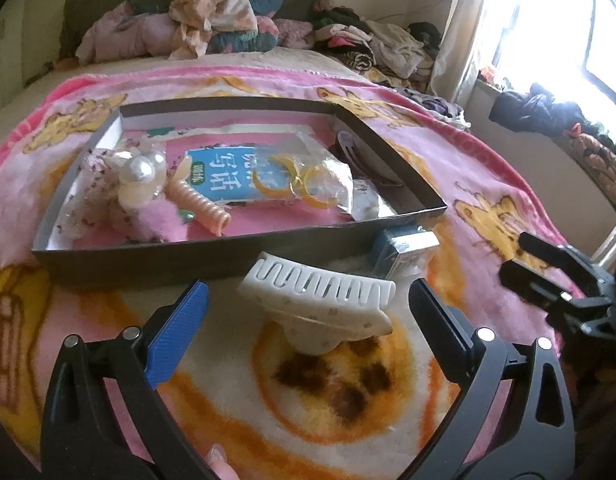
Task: Organize jewelry
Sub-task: 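Grasp the white claw clip with left tool while right tool grasps earring box, then carry claw clip into the box with left tool while right tool carries earring box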
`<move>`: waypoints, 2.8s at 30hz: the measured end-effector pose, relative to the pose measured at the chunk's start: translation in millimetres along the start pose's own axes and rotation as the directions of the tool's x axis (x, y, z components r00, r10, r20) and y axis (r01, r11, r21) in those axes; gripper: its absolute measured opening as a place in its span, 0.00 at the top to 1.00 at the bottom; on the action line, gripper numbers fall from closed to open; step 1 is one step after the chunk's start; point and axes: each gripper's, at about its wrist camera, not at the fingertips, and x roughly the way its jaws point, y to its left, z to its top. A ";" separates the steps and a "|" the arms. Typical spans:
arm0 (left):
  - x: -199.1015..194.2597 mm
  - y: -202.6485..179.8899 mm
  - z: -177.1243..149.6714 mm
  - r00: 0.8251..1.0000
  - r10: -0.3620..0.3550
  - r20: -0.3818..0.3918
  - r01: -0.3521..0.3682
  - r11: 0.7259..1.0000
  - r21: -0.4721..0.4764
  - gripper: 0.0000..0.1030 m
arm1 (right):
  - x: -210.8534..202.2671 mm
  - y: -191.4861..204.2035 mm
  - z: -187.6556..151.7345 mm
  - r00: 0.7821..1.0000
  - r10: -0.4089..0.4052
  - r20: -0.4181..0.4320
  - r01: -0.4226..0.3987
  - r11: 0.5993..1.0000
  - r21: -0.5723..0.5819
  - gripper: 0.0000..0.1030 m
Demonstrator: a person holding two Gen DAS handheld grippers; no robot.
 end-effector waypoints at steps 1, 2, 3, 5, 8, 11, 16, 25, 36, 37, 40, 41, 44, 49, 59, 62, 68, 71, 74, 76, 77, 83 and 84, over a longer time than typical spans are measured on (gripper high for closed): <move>1.4 1.0 -0.1 1.000 -0.007 -0.004 0.007 1.000 -0.006 0.11 | 3.7 1.3 1.2 1.000 0.008 -0.008 -0.008 1.000 -0.003 0.12; 3.2 2.1 -0.1 1.000 -0.013 -0.009 0.013 1.000 -0.011 0.11 | 7.0 2.7 2.2 1.000 0.015 -0.014 -0.015 1.000 -0.004 0.12; 4.4 3.1 0.0 1.000 -0.018 -0.012 0.018 1.000 -0.016 0.12 | 11.0 4.1 3.0 1.000 0.020 -0.022 -0.020 1.000 -0.006 0.12; 6.9 4.1 -1.2 1.000 -0.025 -0.017 0.025 0.999 -0.025 0.21 | 17.6 6.4 4.6 0.999 0.033 -0.036 -0.033 0.999 -0.010 0.12; 10.8 7.2 -1.6 0.998 -0.049 -0.028 0.048 0.998 -0.045 0.31 | 24.1 10.5 7.1 0.998 0.045 -0.050 -0.045 0.999 -0.018 0.12; 10.1 5.6 -1.2 0.998 -0.054 -0.033 0.053 0.998 -0.036 0.31 | 31.1 14.9 10.3 0.996 0.061 -0.061 -0.062 0.998 -0.028 0.12; 4.9 8.2 -0.5 0.998 -0.062 -0.027 0.061 0.998 -0.034 0.32 | 43.1 22.4 14.3 0.993 0.084 -0.085 -0.087 0.996 -0.037 0.12; -16.8 18.7 3.8 0.999 -0.038 0.004 0.038 0.999 -0.026 0.32 | 70.4 36.0 18.9 0.983 0.104 -0.150 -0.110 0.993 -0.031 0.28; -33.6 29.7 4.0 0.999 -0.016 0.042 0.017 0.999 -0.040 0.32 | 65.6 48.2 24.6 0.977 0.164 -0.139 -0.168 0.986 -0.017 0.57; -35.0 31.1 4.2 0.999 -0.014 0.044 0.016 0.999 -0.042 0.32 | 63.3 50.7 25.6 0.977 0.168 -0.133 -0.172 0.985 -0.018 0.57; -40.9 35.1 4.5 0.998 -0.006 0.055 0.009 0.999 -0.048 0.32 | 55.9 57.9 28.8 0.977 0.180 -0.118 -0.184 0.983 -0.028 0.57; -42.9 36.7 5.1 0.998 -0.003 0.060 0.006 0.999 -0.050 0.32 | 54.2 59.9 29.5 0.977 0.182 -0.114 -0.186 0.982 -0.031 0.58; -49.5 43.5 6.0 0.997 0.006 0.074 -0.002 0.998 -0.060 0.32 | 47.8 67.6 31.9 0.976 0.193 -0.100 -0.198 0.979 -0.042 0.58; -57.7 53.7 9.0 0.996 0.020 0.092 -0.013 0.997 -0.077 0.32 | 39.6 79.0 36.8 0.976 0.200 -0.085 -0.206 0.976 -0.065 0.58; -71.4 66.8 16.5 0.991 0.041 0.124 -0.028 0.994 -0.102 0.32 | 28.3 89.5 50.6 0.978 0.202 -0.050 -0.206 0.975 -0.086 0.58; -73.6 67.8 22.6 0.990 0.044 0.133 -0.031 0.995 -0.096 0.32 | 26.3 90.7 56.1 0.979 0.199 -0.040 -0.202 0.975 -0.094 0.58; -76.1 70.5 33.1 0.988 0.044 0.149 -0.030 0.995 -0.095 0.32 | 23.9 87.9 66.3 0.981 0.192 -0.020 -0.193 0.977 -0.094 0.58; -76.5 70.1 36.9 0.987 0.043 0.154 -0.029 0.995 -0.094 0.32 | 23.5 85.3 71.1 0.983 0.184 -0.009 -0.184 0.979 -0.091 0.58; -75.9 69.3 41.9 0.987 0.040 0.158 -0.026 0.996 -0.089 0.32 | 23.0 81.8 74.8 0.984 0.176 0.000 -0.175 0.981 -0.087 0.58; -74.8 67.5 44.5 0.986 0.037 0.160 -0.023 0.996 -0.087 0.32 | 22.3 78.1 77.5 0.986 0.168 0.010 -0.167 0.983 -0.080 0.58; -73.2 67.1 46.0 0.986 0.036 0.160 -0.022 0.996 -0.087 0.32 | 22.2 76.9 78.3 0.986 0.165 0.014 -0.163 0.984 -0.077 0.58; -66.8 61.9 57.3 0.985 0.028 0.168 -0.016 0.997 -0.072 0.32 | 20.5 63.3 84.1 0.989 0.142 0.034 -0.140 0.989 -0.057 0.58; -64.9 60.3 59.9 0.985 0.026 0.169 -0.015 0.998 -0.068 0.32 | 20.6 61.5 85.2 0.990 0.139 0.036 -0.137 0.989 -0.056 0.58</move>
